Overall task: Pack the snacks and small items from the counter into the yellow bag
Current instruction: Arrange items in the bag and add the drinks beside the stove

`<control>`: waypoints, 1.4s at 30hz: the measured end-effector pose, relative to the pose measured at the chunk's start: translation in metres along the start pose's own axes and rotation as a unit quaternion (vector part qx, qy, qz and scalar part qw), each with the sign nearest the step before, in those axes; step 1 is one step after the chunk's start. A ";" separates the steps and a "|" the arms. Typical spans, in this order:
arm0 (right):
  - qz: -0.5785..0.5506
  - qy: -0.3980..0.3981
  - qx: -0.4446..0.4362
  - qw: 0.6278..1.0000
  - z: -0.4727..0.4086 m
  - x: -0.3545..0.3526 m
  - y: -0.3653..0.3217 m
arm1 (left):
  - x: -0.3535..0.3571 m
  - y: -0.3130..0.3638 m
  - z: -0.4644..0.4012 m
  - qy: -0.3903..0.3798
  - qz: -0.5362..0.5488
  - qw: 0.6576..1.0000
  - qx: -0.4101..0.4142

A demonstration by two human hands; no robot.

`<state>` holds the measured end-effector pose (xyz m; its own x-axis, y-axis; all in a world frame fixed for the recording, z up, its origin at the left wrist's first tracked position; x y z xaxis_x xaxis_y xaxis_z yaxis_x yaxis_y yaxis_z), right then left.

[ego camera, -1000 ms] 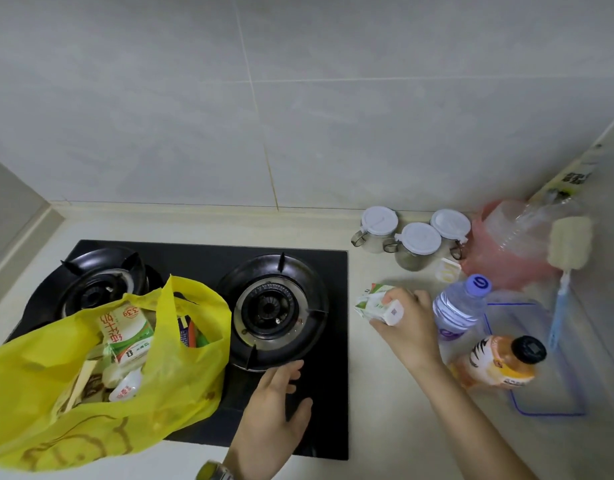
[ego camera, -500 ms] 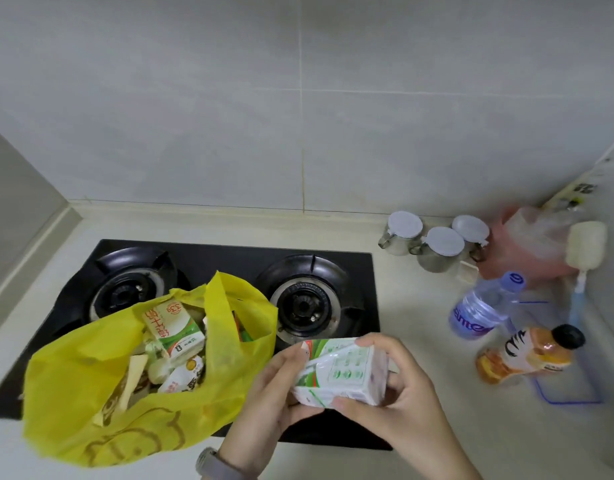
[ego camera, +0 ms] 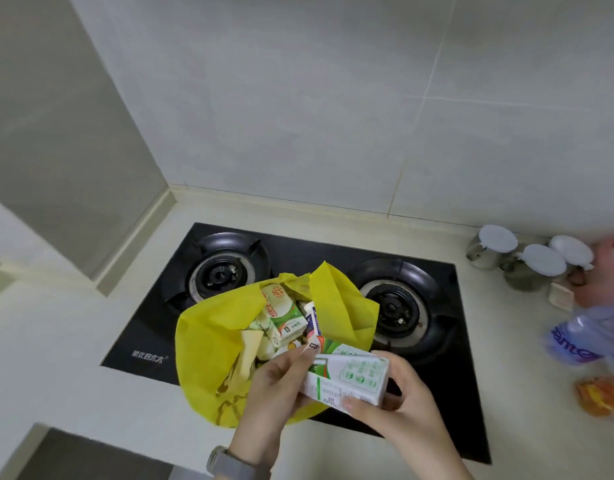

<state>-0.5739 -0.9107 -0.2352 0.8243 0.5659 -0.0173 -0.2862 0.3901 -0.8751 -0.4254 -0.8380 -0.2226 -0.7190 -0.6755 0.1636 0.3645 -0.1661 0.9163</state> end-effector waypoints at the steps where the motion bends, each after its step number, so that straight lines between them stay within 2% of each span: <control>1: -0.016 0.000 0.009 1.000 -0.001 0.007 0.002 | -0.008 0.000 -0.002 0.005 -0.012 1.000 0.002; 4: -0.044 0.006 0.025 0.999 -0.005 0.023 0.001 | -0.028 -0.001 -0.010 0.008 -0.053 0.998 0.017; 6: -0.043 0.017 0.022 0.999 -0.009 0.030 -0.004 | -0.044 -0.001 -0.016 0.020 -0.127 0.988 0.091; 7: -0.044 0.025 0.019 0.999 -0.011 0.034 -0.006 | -0.052 0.002 -0.020 0.029 -0.213 0.961 0.174; 8: -0.046 0.032 0.014 0.998 -0.012 0.037 -0.011 | -0.060 0.006 -0.022 0.033 -0.327 0.907 0.264; 9: -0.046 0.039 0.006 0.998 -0.013 0.041 -0.015 | -0.065 0.007 -0.024 0.029 -0.436 0.834 0.336; 10: -0.043 0.047 -0.005 0.998 -0.014 0.044 -0.020 | -0.069 0.006 -0.026 0.021 -0.527 0.767 0.366; 11: -0.037 0.054 -0.017 0.998 -0.015 0.047 -0.026 | -0.073 0.005 -0.030 0.001 -0.590 0.726 0.354; 12: -0.031 0.062 -0.030 0.997 -0.016 0.050 -0.031 | -0.075 0.003 -0.032 -0.024 -0.636 0.698 0.328; 15: 0.028 0.080 -0.057 0.995 -0.025 0.057 -0.042 | -0.071 -0.006 -0.031 -0.167 -0.717 0.637 0.229; 16: 0.057 0.077 -0.061 0.994 -0.029 0.059 -0.044 | -0.072 -0.014 -0.032 -0.198 -0.710 0.628 0.249; 21: 0.246 0.034 -0.081 0.965 -0.055 0.070 -0.048 | -0.066 -0.023 -0.029 -0.280 -0.630 0.680 0.250; 23: 0.312 0.018 -0.094 0.945 -0.062 0.076 -0.048 | -0.063 -0.019 -0.026 -0.300 -0.613 0.684 0.258; 27: 0.291 -0.062 -0.054 0.953 -0.079 0.076 -0.042 | -0.068 -0.015 -0.030 -0.293 -0.599 0.679 0.306; 29: 0.235 -0.131 -0.012 0.963 -0.087 0.074 -0.035 | -0.069 -0.013 -0.030 -0.278 -0.586 0.663 0.375; 31: 0.208 -0.181 0.018 0.961 -0.092 0.075 -0.027 | -0.074 -0.013 -0.031 -0.271 -0.551 0.688 0.386; 33: 0.253 -0.202 0.025 0.946 -0.096 0.077 -0.018 | -0.077 -0.017 -0.032 -0.266 -0.536 0.685 0.417; 35: 0.361 -0.209 0.008 0.909 -0.103 0.081 -0.010 | -0.078 -0.017 -0.031 -0.276 -0.521 0.681 0.434; 38: 0.529 -0.214 -0.057 0.819 -0.111 0.092 0.001 | -0.078 -0.015 -0.033 -0.263 -0.521 0.676 0.449; 42: 0.654 -0.182 -0.092 0.728 -0.114 0.094 0.010 | -0.082 -0.019 -0.037 -0.259 -0.539 0.669 0.441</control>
<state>-0.4434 -0.9366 -0.3010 -0.2901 0.5339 -0.7942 -0.6122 -0.7414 -0.2748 -0.3516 -0.8064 -0.2671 -0.4747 -0.1276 -0.8708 -0.8583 0.2862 0.4260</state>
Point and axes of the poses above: each hand's wrist, its own z-axis away from the middle knuckle, its own x-axis out of the palm, y = z × x, the point moved 4 cm from there along -z, towards the middle knuckle, and after that the axes turned 11 degrees about x, right-handed, at the moved point
